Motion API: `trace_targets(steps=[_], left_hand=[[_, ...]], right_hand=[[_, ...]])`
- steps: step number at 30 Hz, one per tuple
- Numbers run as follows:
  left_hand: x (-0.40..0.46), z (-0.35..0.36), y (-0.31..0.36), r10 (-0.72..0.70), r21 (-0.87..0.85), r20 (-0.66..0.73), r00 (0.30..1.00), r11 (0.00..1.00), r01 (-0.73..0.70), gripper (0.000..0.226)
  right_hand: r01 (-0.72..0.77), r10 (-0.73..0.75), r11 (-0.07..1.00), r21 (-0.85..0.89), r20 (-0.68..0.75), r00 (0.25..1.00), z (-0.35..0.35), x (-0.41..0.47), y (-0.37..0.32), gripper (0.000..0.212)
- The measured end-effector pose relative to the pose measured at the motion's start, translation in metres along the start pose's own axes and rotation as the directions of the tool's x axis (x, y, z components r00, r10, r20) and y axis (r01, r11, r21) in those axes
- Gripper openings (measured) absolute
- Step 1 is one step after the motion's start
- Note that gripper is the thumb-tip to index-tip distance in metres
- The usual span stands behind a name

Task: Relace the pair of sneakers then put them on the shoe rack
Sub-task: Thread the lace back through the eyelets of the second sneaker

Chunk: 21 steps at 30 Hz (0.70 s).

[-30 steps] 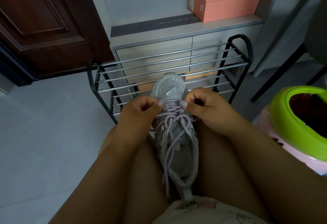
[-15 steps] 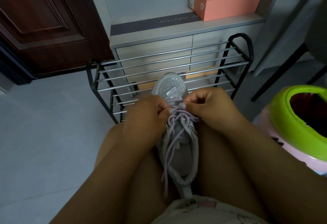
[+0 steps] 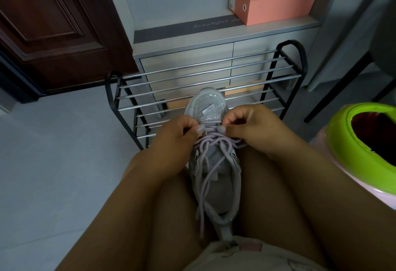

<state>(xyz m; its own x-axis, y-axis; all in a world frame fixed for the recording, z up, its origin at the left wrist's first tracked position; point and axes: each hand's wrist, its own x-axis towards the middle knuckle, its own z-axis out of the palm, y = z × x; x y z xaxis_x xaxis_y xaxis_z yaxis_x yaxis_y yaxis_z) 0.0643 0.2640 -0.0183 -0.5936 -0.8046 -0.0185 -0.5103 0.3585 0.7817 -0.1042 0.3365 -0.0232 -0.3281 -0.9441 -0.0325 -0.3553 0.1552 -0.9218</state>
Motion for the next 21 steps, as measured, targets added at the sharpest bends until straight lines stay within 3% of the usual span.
trace_targets(steps=[4, 7, 12, 15, 21], left_hand=[[-0.0020, 0.0005, -0.0022, -0.019, -0.024, -0.052, 0.998, 1.000, 0.018, 0.022], [-0.0033, 0.0012, -0.0016, -0.012, -0.026, -0.058, 0.998, 1.000, 0.011, 0.020], [-0.0073, -0.0006, -0.0023, -0.029, -0.181, -0.108, 0.994, 0.983, 0.009, 0.018], [-0.0090, -0.0006, -0.0041, -0.047, -0.219, -0.091, 0.995, 0.975, 0.026, 0.023], [-0.0055, -0.0015, -0.0089, -0.037, -0.059, -0.005, 0.999, 0.998, 0.036, 0.027]], right_hand=[[-0.017, 0.015, 0.989, 0.145, 0.017, 1.000, -0.0026, 0.0013, 0.0019, 0.015], [0.005, -0.006, 0.995, 0.096, 0.005, 1.000, -0.0019, 0.0003, 0.0038, 0.014], [0.094, -0.091, 0.990, 0.106, -0.041, 0.995, -0.0070, -0.0034, 0.0027, 0.016], [0.129, -0.128, 0.990, 0.055, -0.018, 0.992, -0.0082, -0.0065, 0.0007, 0.014], [0.091, -0.078, 0.983, -0.157, 0.089, 0.993, -0.0046, -0.0059, -0.0026, 0.017]])
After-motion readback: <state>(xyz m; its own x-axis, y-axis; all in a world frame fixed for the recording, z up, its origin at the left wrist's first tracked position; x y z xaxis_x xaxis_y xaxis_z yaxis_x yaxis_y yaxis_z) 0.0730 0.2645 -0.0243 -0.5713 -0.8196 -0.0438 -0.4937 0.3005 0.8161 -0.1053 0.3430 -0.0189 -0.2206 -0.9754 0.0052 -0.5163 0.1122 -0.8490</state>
